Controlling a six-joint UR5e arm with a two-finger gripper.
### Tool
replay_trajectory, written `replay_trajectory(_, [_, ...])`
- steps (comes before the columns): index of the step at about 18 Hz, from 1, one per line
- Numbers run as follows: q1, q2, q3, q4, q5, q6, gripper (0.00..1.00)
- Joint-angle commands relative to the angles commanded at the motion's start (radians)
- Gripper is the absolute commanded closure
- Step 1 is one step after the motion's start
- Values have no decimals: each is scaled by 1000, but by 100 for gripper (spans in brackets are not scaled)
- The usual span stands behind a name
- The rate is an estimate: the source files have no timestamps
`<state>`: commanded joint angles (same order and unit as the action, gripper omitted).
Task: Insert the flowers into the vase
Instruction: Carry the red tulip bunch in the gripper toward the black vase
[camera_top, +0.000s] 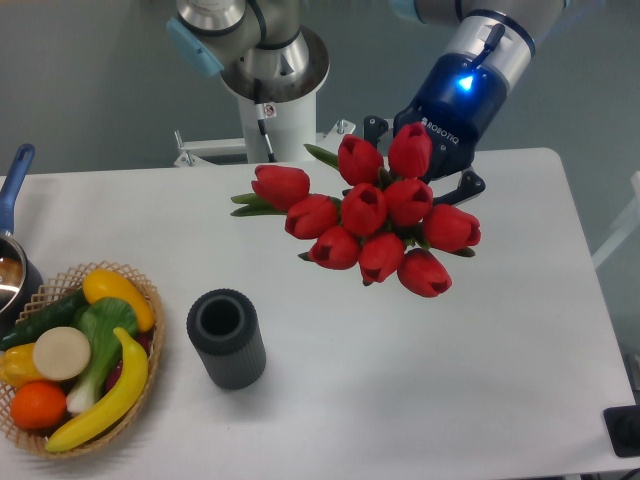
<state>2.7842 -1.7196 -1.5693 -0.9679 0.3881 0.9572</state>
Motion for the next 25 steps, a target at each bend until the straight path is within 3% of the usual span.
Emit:
replay_trajectory(10, [-9, 3, -9, 25, -2, -26, 79])
replay_trajectory(15, [-64, -11, -9, 52, -8, -31, 79])
replay_trajectory(23, [-126, -72, -37, 115, -158, -23, 79])
replay_trajectory(25, [-143, -78, -78, 123, -225, -18, 79])
